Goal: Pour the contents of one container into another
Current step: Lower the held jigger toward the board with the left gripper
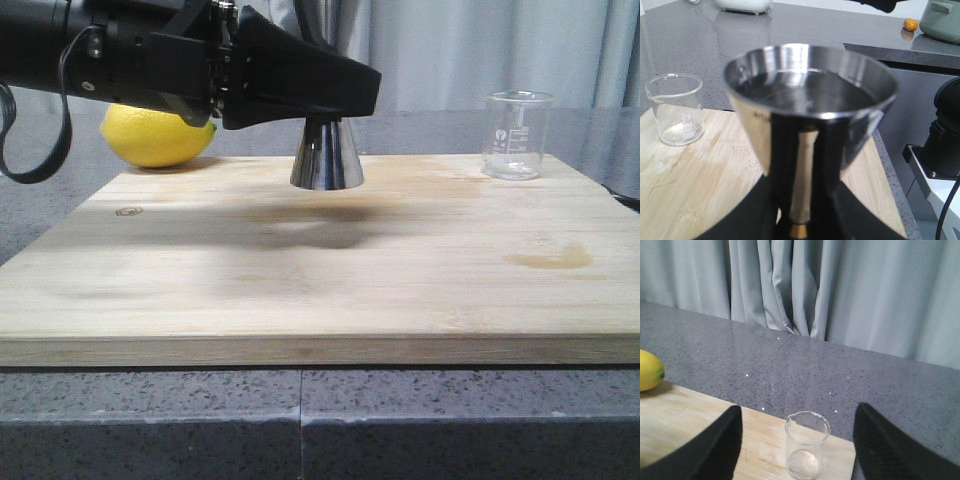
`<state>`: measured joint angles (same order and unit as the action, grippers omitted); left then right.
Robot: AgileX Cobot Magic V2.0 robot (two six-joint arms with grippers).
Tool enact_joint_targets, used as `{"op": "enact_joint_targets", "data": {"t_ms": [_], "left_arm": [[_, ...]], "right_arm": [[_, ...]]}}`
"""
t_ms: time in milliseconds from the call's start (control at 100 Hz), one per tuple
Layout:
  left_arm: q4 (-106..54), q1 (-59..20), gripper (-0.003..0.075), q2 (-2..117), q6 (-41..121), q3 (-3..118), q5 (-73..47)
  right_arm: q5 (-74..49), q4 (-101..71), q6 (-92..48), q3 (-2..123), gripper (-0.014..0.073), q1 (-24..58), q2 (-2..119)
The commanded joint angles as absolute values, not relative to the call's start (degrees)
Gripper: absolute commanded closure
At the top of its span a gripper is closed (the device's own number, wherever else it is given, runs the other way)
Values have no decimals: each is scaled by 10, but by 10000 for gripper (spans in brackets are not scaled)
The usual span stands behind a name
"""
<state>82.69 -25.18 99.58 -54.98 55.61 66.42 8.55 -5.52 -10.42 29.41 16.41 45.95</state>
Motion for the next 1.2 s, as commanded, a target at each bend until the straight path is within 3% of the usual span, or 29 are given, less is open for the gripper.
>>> {"op": "enact_joint_targets", "data": {"t_ms": [0,850,1190], "left_arm": [[801,-258,739,968,-553,569,778],[796,-255,739,968,-536,569,761],[767,-207,738,968,-509,569,773]], "right_arm": [[132,-48,-108,315,184,161,455],[140,-48,-108,315,185,161,455],[133,-48,-108,315,185,161,455]]}}
